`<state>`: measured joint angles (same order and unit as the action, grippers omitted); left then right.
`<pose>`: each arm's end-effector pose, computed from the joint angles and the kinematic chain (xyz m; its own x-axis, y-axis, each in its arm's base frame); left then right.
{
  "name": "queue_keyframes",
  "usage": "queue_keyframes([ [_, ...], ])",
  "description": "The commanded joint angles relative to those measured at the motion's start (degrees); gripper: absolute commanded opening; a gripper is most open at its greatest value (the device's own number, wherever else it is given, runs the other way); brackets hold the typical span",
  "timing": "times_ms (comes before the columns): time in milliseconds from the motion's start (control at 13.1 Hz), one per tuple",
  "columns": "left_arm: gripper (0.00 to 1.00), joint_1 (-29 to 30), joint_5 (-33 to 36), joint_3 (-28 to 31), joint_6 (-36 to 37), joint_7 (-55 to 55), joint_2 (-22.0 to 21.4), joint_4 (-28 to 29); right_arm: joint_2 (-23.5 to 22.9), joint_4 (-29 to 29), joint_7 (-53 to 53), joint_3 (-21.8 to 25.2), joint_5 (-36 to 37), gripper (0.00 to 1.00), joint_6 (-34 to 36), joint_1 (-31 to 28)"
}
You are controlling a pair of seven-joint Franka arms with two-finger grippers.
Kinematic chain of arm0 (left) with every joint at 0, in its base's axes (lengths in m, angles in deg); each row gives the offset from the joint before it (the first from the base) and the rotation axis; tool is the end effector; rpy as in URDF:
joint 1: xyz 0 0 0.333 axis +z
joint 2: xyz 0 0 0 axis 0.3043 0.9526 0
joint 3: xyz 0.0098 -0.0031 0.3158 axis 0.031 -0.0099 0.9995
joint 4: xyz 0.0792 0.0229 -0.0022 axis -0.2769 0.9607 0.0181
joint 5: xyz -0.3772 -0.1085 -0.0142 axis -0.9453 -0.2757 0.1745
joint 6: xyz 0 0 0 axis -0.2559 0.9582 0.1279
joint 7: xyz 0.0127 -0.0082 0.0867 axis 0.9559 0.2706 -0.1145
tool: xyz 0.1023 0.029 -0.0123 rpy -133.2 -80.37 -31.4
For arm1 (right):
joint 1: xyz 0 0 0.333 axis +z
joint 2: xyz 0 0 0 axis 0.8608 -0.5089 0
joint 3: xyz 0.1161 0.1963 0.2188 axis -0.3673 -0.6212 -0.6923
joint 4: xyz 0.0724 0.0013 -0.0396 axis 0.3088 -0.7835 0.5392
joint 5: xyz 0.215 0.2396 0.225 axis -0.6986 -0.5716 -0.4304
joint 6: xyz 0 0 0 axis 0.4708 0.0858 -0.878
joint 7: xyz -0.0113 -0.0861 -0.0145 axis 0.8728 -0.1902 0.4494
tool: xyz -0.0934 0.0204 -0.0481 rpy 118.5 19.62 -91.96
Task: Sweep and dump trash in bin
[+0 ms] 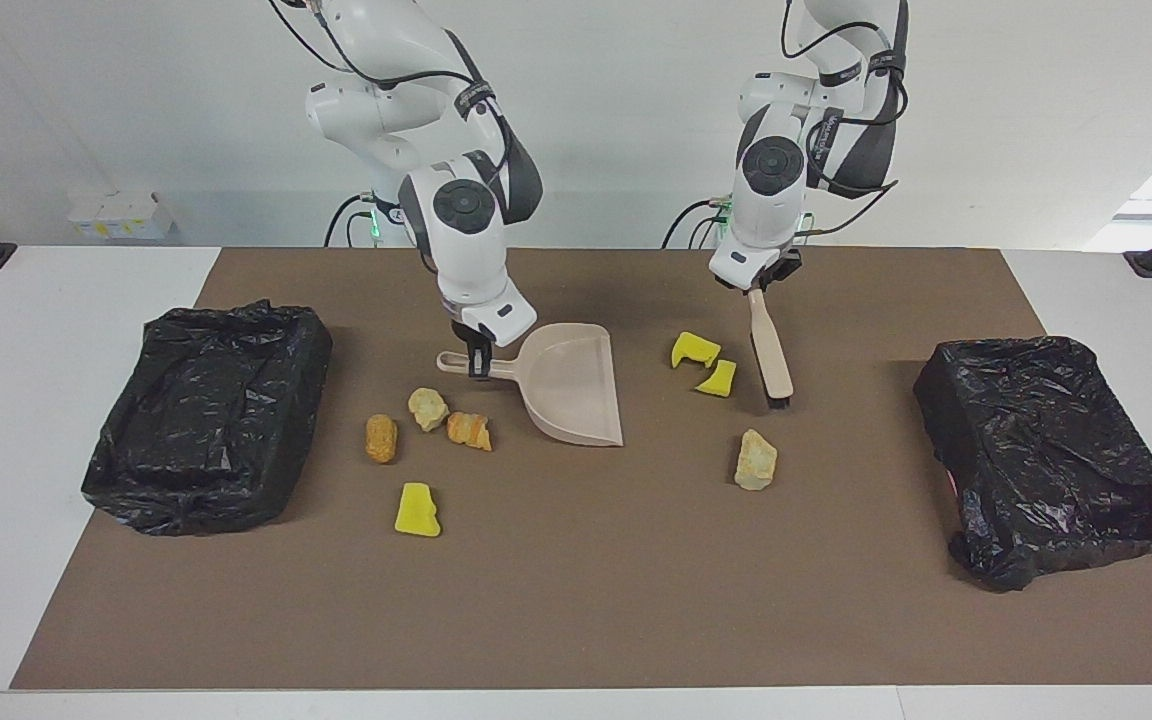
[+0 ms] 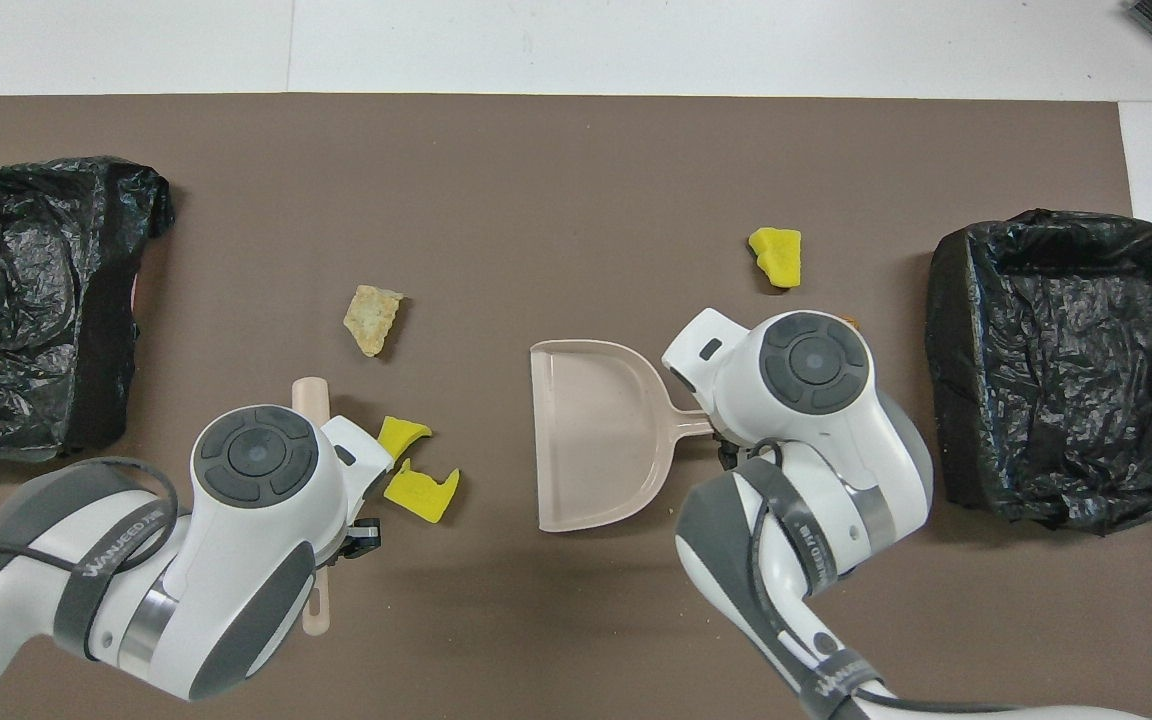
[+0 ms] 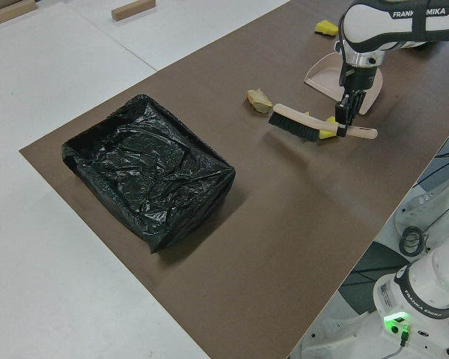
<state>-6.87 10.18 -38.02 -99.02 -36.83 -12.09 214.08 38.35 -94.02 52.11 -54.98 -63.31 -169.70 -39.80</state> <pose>0.3883 -0.2073 0.3923 0.9615 0.1511 -0.2297 0.0889 -0.9614 -0.2602 0.5089 0.2470 0.3628 -0.0309 0.9983 -0.0496 0.9992 0.0296 -0.0277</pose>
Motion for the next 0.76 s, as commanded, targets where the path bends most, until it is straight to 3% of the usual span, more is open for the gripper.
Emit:
queue_keyframes([
  [0,0.0,-1.4,-2.6,0.3,-0.1,-6.5,-3.5,3.8,0.5,-2.3,-3.4,-0.3,-0.6,0.0,-3.3,1.4],
  [306,0.0,-4.9,-7.1,0.3,-5.5,-5.6,-3.2,6.8,0.6,-2.3,-5.8,-0.3,-0.6,0.0,-3.1,2.4],
  [688,0.0,-12.9,-16.3,0.3,-19.1,-2.6,1.9,5.6,0.6,-2.3,-8.0,-0.3,-0.6,0.0,-2.7,2.5],
])
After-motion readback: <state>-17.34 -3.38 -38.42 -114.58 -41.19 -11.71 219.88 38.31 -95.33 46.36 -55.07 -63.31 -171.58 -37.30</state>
